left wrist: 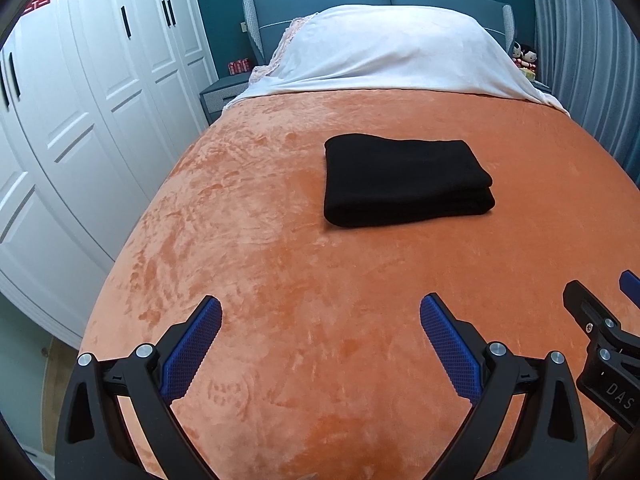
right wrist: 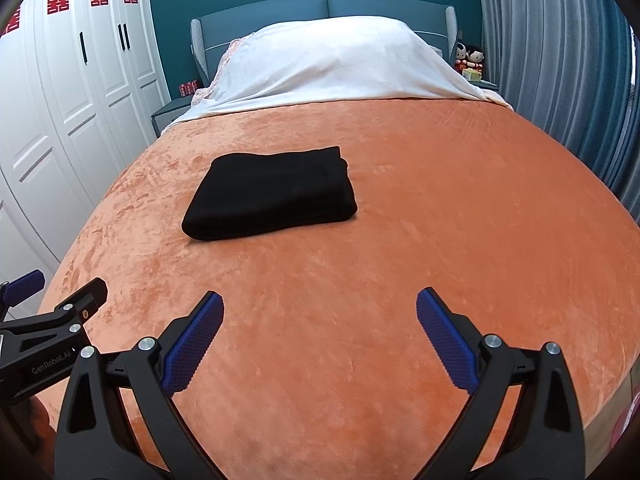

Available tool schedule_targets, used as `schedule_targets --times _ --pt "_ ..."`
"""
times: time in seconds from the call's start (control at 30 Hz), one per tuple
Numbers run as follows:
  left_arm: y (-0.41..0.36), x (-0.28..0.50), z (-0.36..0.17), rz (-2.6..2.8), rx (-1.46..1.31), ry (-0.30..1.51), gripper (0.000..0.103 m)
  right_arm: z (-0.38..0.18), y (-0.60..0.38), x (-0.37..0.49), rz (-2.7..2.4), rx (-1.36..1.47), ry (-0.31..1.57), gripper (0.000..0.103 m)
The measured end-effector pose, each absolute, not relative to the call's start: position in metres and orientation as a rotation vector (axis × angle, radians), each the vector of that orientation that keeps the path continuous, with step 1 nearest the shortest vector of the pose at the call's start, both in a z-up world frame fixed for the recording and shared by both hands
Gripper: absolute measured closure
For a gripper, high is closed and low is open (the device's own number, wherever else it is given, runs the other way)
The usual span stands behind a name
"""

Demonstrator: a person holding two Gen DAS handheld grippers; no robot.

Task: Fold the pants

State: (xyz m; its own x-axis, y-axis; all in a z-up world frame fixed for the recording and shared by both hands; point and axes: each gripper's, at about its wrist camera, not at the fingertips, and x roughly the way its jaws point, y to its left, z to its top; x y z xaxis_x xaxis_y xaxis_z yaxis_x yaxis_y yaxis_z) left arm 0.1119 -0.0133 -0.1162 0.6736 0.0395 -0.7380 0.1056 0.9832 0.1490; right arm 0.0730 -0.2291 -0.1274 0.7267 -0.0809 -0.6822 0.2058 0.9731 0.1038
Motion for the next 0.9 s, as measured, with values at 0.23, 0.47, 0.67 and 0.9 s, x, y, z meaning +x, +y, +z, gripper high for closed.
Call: schedule_targets --times 0.23,0.47,0.67,0.9 --pt "-0.015 0.112 -0.113 -0.048 0.192 0.819 0.005 -0.126 -0.229 0.075 -0.154 0.177 0.734 0.008" --pt "-0.012 0.112 -0.109 -0.056 0.156 0.810 0.005 -0.124 -0.230 0.075 -0.157 0.177 0.728 0.008" --pt "-0.016 0.109 -0.103 -0.039 0.196 0.775 0.005 -0.123 -0.230 0.074 -0.157 0.175 0.727 0.008" --pt "-0.017 0.109 -0.099 -0.063 0.173 0.788 0.005 -0.122 -0.232 0.074 -0.159 0.181 0.722 0.008"
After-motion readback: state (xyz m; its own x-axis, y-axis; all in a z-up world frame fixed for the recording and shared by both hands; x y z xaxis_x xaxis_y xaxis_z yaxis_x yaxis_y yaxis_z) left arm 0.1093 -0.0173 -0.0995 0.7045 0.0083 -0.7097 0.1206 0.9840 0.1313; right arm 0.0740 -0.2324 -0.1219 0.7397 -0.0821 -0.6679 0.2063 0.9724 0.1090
